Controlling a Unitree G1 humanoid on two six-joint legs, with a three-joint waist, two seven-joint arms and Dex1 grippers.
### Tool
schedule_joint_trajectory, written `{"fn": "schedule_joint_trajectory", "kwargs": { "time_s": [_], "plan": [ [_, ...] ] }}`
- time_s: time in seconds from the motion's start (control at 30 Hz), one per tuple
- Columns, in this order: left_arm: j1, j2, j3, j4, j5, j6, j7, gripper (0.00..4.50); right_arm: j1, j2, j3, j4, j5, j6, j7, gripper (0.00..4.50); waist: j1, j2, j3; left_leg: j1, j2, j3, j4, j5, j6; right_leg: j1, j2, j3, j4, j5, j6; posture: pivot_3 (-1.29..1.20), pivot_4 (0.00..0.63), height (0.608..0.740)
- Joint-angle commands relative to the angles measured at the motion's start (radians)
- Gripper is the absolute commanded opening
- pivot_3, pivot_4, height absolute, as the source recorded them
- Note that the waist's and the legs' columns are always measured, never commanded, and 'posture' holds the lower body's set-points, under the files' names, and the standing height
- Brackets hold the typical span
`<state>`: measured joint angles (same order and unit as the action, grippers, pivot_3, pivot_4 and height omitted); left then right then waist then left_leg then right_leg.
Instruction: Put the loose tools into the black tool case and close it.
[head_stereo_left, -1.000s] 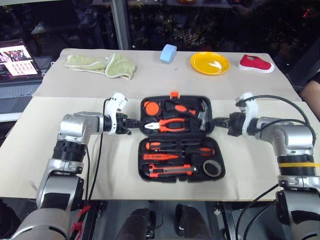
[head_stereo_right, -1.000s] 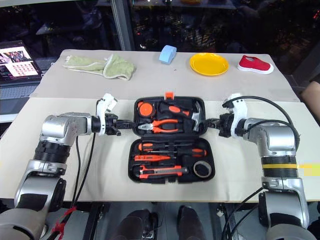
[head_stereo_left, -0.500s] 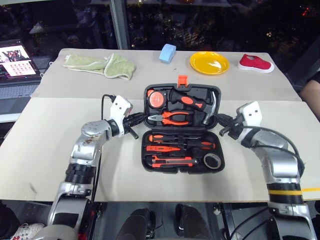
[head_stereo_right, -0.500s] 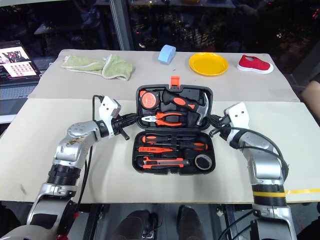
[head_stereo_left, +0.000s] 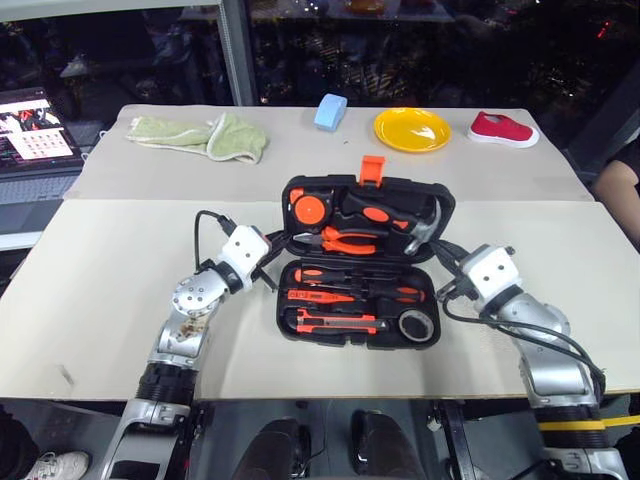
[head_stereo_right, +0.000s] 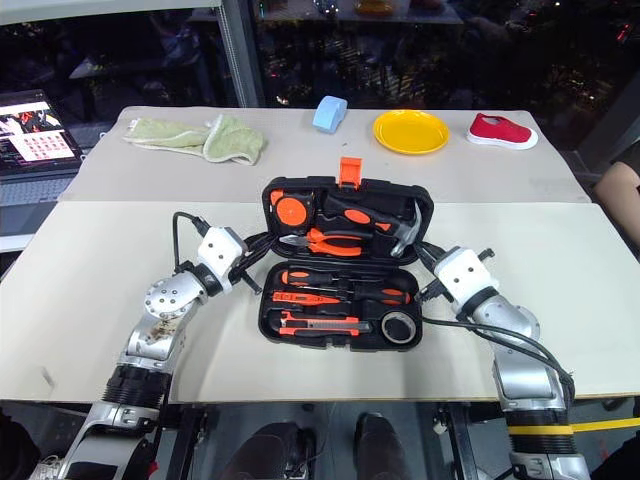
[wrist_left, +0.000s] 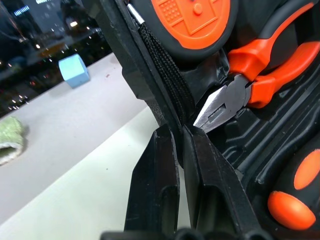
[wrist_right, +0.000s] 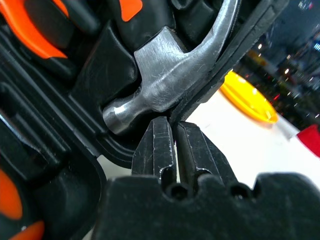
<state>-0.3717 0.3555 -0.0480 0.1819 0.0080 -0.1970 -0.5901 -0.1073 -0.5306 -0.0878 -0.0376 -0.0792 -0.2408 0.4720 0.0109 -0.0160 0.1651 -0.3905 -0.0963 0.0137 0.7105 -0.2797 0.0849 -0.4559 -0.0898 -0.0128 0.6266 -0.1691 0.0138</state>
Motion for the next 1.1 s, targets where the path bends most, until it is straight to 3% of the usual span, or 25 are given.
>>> {"fn": "schedule_joint_trajectory", "kwargs": {
  "time_s": [0.03,0.23,0.27,0.3,0.33,0.37,0.5,0.67,0.7,0.9,1.0,1.1],
  "plan": [
    [0.007,0.025,-0.005,0.018,0.031,-0.074,0.021,0.04,0.042,-0.034,0.03,-0.049,-0.088,-0.174,-0.027,0.0,-0.004,0.0,0.0,0.001,0.0,0.0,0.0,0.0,0.0,0.0,0.0,0.0,0.0,0.0,0.0,0.0,0.15,0.732],
    [0.014,0.035,-0.01,0.05,0.032,-0.101,0.025,0.04,0.067,-0.054,0.048,-0.003,-0.121,-0.253,-0.052,0.0,-0.008,0.0,0.0,0.011,0.002,0.003,0.0,-0.001,0.001,0.011,0.001,0.0,-0.001,0.0,0.0,0.0,0.15,0.732],
    [0.016,0.036,-0.01,0.054,0.031,-0.104,0.025,0.01,0.069,-0.055,0.049,-0.002,-0.118,-0.256,-0.053,0.4,-0.008,0.0,0.0,0.015,0.003,0.002,0.0,-0.002,0.003,0.015,0.001,0.0,-0.002,-0.001,0.0,0.0,0.15,0.732],
    [0.018,0.037,-0.01,0.055,0.029,-0.104,0.024,0.39,0.07,-0.055,0.052,-0.002,-0.112,-0.257,-0.051,0.81,-0.009,0.0,0.0,0.019,0.004,0.002,0.0,-0.006,0.01,0.019,0.001,0.0,-0.002,-0.002,0.0,0.0,0.15,0.732],
    [0.02,0.037,-0.01,0.057,0.026,-0.104,0.022,0.78,0.072,-0.055,0.054,-0.003,-0.108,-0.257,-0.048,1.02,-0.01,0.0,0.0,0.019,0.004,0.002,0.0,-0.007,0.011,0.019,0.001,0.0,-0.002,-0.002,0.0,0.0,0.15,0.732],
    [0.029,0.041,-0.008,0.05,0.019,-0.103,0.017,0.88,0.087,-0.061,0.056,-0.021,-0.1,-0.253,-0.037,1.25,-0.011,0.0,0.0,0.019,0.004,0.003,0.0,-0.007,0.011,0.019,0.001,0.0,-0.002,-0.002,0.001,0.0,0.15,0.732],
    [0.056,0.055,0.002,0.019,0.006,-0.092,0.01,2.3,0.14,-0.08,0.048,-0.092,-0.07,-0.233,-0.009,2.67,-0.011,0.0,0.0,0.019,0.004,0.003,-0.001,-0.005,0.008,0.018,0.001,0.0,-0.002,-0.002,-0.001,0.0,0.15,0.732],
    [0.117,0.099,0.042,-0.035,-0.005,-0.063,0.019,4.1,0.298,-0.132,-0.015,-0.261,0.012,-0.182,0.053,4.35,-0.01,0.0,0.0,0.019,0.005,0.003,-0.002,-0.005,0.007,0.018,0.001,0.001,-0.003,-0.003,-0.001,0.0,0.15,0.732],
    [0.137,0.117,0.06,-0.054,-0.011,-0.05,0.019,4.45,0.354,-0.158,-0.04,-0.305,0.062,-0.137,0.091,4.5,-0.01,0.0,0.0,0.019,0.005,0.003,-0.002,-0.005,0.007,0.018,0.001,0.001,-0.003,-0.003,-0.001,0.0,0.15,0.732],
    [0.166,0.263,0.164,-0.015,-0.069,-0.012,-0.035,4.45,0.653,-0.375,-0.256,-0.498,0.497,0.244,0.401,4.5,-0.007,-0.002,0.0,0.02,0.006,0.003,-0.005,-0.009,0.013,0.019,0.0,0.0,-0.008,-0.008,0.006,0.0,0.15,0.732],
    [0.091,0.304,0.166,0.081,-0.095,0.029,-0.091,4.45,0.725,-0.408,-0.308,-0.531,0.602,0.343,0.488,4.5,0.005,-0.002,0.0,0.021,0.008,0.002,-0.008,-0.008,0.012,0.02,0.0,-0.002,-0.014,-0.008,0.007,0.0,0.15,0.732],
    [-0.032,0.308,0.137,0.188,-0.107,0.077,-0.156,4.5,0.724,-0.397,-0.282,-0.554,0.607,0.391,0.496,3.75,0.024,-0.003,0.0,0.021,0.008,0.002,-0.008,-0.009,0.012,0.022,-0.001,-0.004,-0.016,-0.008,0.009,0.0,0.15,0.732]
  ]
}}
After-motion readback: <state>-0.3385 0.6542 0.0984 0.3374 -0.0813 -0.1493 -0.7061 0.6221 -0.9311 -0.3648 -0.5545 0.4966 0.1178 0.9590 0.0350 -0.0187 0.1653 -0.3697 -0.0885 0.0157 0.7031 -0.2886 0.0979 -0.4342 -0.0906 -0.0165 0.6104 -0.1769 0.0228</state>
